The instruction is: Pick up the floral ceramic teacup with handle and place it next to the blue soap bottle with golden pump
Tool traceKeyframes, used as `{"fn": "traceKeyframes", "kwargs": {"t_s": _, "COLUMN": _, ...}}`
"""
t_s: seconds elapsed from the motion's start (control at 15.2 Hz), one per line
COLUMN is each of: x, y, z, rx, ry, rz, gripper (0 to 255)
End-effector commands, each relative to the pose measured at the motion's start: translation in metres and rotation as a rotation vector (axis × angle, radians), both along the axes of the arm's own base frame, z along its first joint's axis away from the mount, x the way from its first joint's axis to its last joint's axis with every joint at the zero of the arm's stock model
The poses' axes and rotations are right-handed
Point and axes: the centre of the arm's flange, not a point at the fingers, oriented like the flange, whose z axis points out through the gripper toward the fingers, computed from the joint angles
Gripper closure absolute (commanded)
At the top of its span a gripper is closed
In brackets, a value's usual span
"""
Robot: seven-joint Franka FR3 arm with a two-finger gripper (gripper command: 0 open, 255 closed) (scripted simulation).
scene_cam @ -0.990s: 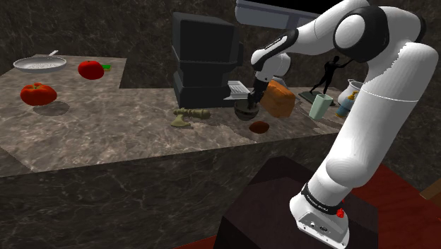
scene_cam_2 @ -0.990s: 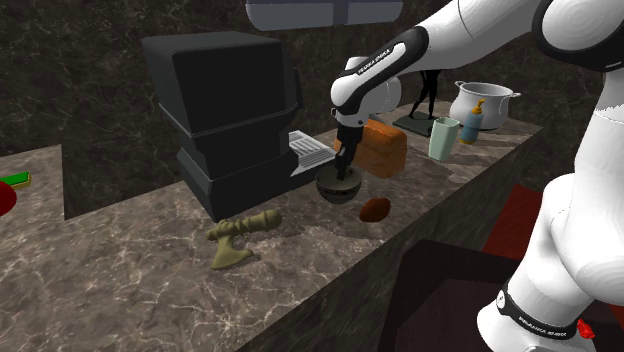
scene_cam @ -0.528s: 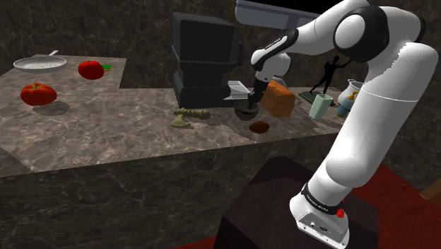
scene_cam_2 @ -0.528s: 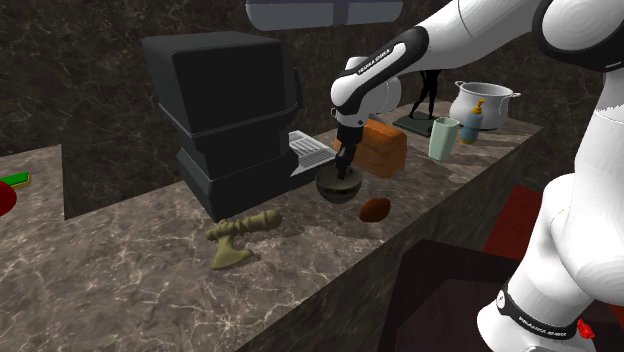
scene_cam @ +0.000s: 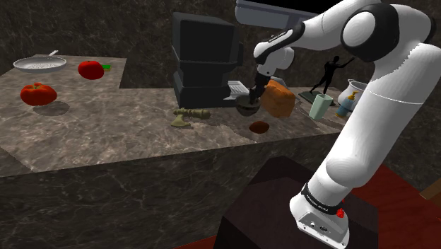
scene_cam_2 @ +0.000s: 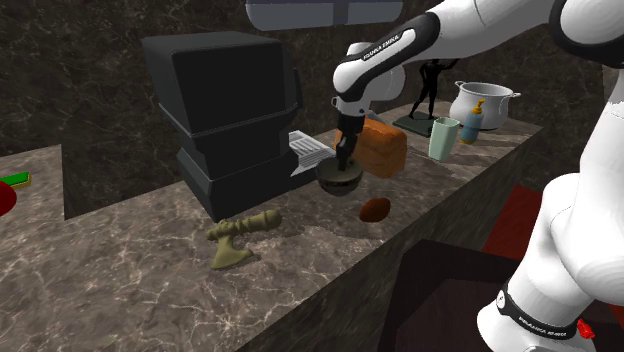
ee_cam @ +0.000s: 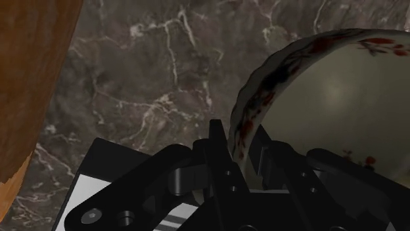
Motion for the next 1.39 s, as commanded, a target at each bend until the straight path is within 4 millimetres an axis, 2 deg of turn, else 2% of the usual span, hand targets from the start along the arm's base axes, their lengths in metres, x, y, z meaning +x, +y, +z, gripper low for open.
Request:
{"fn": "traceKeyframes", "kwargs": {"t_s": 0.0, "x": 0.0, "y": 0.001, "z": 0.01, "rx": 0.0, "ry": 0.0, "rz": 0.0, "gripper": 255}}
{"fn": "traceKeyframes", "kwargs": {"t_s": 1.32, "x": 0.0, "y": 0.001, "z": 0.115, "rx": 0.0, "ry": 0.0, "rz": 0.0, "gripper": 255}}
